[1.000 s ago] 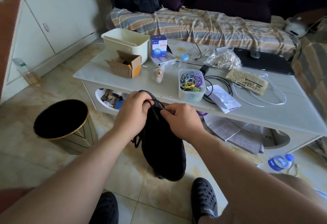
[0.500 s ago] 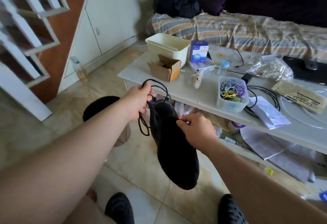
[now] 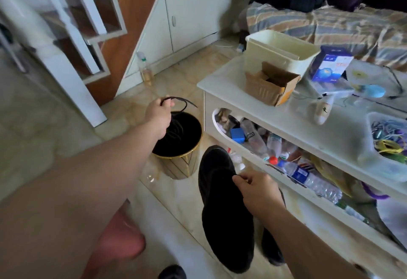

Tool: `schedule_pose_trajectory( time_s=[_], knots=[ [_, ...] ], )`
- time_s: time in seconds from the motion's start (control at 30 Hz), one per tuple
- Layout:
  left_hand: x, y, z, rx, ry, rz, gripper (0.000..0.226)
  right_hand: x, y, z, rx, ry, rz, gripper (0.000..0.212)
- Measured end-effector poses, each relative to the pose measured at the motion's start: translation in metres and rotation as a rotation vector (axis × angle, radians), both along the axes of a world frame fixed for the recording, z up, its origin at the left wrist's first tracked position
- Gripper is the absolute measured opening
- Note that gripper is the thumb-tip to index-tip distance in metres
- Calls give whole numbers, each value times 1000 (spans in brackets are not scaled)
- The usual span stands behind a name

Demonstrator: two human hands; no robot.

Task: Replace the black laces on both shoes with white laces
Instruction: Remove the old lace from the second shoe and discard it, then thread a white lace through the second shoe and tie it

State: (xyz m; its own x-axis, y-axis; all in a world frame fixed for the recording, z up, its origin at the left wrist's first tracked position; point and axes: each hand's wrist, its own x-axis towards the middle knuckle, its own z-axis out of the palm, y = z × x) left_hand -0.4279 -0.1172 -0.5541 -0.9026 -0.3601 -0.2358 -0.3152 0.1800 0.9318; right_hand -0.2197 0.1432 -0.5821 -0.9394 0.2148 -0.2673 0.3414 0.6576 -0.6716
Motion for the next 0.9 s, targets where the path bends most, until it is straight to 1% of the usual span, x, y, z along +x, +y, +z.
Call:
schedule_pose_trajectory(
  time_s=[0.07, 0.13, 0.2, 0.23, 0.3, 0.33, 0.37, 0.43, 0.5, 0.53, 0.6, 0.7, 0.73, 0.8, 0.83, 0.9],
  knots=[
    [-14, -11, -20, -2, 21, 14, 24, -16, -8, -6, 5, 5, -10, 22],
    [-25, -23, -39, -20, 24, -26, 18, -26, -16, -13, -24, -1, -38, 23],
    [-28, -39, -54, -81, -61, -117, 10, -32, -23, -21, -60, -5, -61, 22],
    [-24, -47, -57, -100, -143, -197, 18, -34, -25, -24, -77, -3, -72, 22],
    [-10, -62, -57, -82, -312, -431, 57, -35, -31, -25, -82, 4, -75, 23],
    [-2, -70, -53, -72, -344, -509, 63, -34, -36, -24, -86, 5, -76, 23],
    [8, -79, -47, -80, -333, -524, 63, -33, -42, -22, -94, 2, -76, 23],
    [27, -104, -36, -133, -270, -453, 50, -30, -55, -17, -120, 2, -84, 22],
    [56, -133, -23, -268, -227, -428, 31, -25, -71, -10, -140, 15, -91, 20],
    [74, -150, -18, -352, -225, -440, 25, -23, -79, -7, -153, 26, -89, 18],
    [121, -181, -12, -495, -237, -456, 19, -16, -98, -2, -178, 48, -83, 16],
    [196, -224, -17, -723, -344, -537, 14, -3, -130, 1, -231, 68, -88, 20],
    [220, -237, -20, -766, -394, -580, 23, 2, -140, 2, -244, 73, -88, 21],
    [259, -258, -29, -848, -451, -697, 52, 10, -158, 5, -246, 83, -67, 22],
    [273, -269, -38, -907, -488, -742, 62, 14, -165, 7, -239, 89, -49, 23],
    [297, -279, -56, -971, -583, -768, 74, 22, -174, 11, -222, 102, -18, 26]
  ],
)
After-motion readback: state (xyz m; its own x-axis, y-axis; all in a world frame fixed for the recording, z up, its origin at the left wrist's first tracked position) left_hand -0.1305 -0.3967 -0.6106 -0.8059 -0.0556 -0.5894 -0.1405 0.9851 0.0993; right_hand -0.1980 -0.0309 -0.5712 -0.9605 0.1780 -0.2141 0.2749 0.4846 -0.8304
